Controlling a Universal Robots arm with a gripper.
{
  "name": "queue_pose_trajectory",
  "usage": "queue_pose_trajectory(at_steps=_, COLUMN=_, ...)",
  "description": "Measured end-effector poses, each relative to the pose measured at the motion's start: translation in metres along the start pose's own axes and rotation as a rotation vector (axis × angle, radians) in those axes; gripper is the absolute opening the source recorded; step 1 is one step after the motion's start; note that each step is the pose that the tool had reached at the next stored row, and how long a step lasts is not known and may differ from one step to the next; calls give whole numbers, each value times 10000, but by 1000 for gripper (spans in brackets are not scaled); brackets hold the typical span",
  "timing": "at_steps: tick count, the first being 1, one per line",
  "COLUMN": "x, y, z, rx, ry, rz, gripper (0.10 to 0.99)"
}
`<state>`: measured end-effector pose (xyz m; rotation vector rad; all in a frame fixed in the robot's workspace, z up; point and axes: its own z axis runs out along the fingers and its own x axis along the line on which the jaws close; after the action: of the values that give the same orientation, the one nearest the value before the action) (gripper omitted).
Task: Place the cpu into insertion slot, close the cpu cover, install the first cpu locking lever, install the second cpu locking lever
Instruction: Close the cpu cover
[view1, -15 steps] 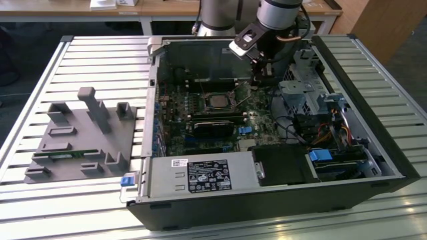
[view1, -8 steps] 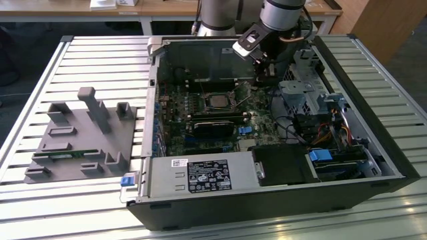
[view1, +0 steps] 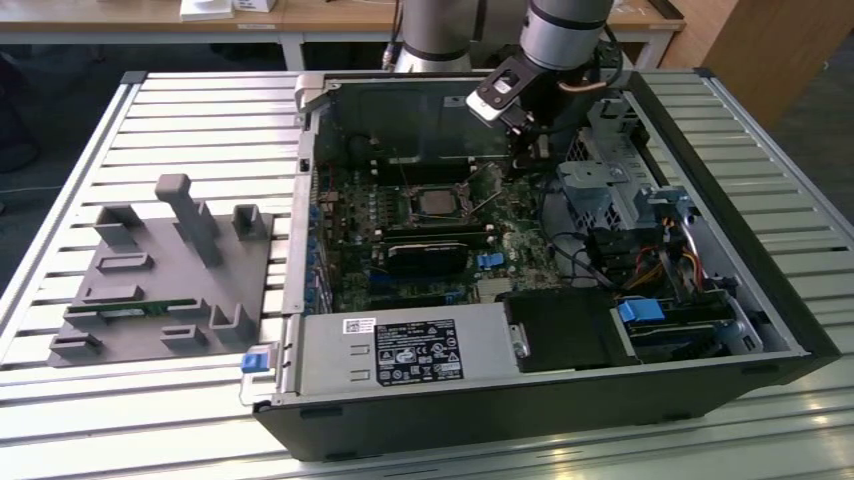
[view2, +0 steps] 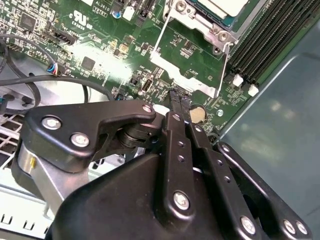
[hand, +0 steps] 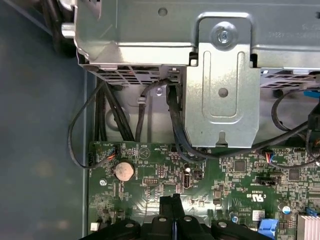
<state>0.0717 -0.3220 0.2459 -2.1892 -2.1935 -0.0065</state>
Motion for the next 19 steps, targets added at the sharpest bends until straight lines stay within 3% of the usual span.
queue_pose_trajectory(at_steps=19, x=0, y=-52, z=14, rx=0, ry=-1, rz=-1, gripper=118)
